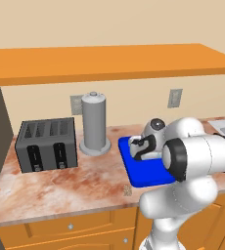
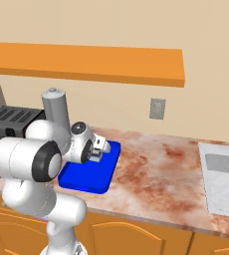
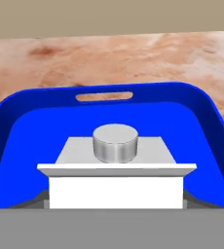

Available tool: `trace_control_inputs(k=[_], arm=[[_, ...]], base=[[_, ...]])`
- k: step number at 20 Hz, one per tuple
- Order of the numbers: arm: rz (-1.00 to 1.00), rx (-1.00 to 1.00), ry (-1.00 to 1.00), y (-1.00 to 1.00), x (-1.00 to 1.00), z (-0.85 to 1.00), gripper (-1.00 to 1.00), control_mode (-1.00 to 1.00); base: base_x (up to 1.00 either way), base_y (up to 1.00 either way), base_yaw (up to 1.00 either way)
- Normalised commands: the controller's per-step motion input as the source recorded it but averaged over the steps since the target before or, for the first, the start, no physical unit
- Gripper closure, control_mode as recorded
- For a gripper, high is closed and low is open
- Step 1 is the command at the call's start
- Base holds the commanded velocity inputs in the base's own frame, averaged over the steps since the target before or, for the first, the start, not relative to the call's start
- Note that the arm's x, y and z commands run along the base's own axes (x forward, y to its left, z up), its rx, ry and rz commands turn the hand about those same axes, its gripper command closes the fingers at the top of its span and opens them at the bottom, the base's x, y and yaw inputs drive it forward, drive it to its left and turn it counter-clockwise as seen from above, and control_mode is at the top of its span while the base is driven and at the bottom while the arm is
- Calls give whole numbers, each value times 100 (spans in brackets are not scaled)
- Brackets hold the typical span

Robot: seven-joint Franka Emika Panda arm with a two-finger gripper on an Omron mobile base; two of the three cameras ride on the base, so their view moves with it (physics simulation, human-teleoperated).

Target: Take out the milk from the fridge and place it on the tray on the counter. Then take the sugar cube near the tray and place it in the tray.

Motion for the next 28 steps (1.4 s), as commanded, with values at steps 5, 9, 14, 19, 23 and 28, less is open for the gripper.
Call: trace_control_inputs(k=[5, 9, 14, 19, 23, 28], arm=[[0, 0, 0, 0, 2, -25, 100, -100], [0, 0, 0, 0, 7, -25, 100, -100], [-3, 0, -4, 0, -11, -18, -100, -100], [-4, 0, -12, 0, -1, -1, -100, -100], [-6, 0, -9, 0, 0, 1, -100, -100], [-7, 0, 0, 0, -1, 23, -100, -100]], base=[[0, 0, 0], [0, 0, 0], [0, 0, 0], [0, 0, 0], [0, 0, 0], [0, 0, 0]])
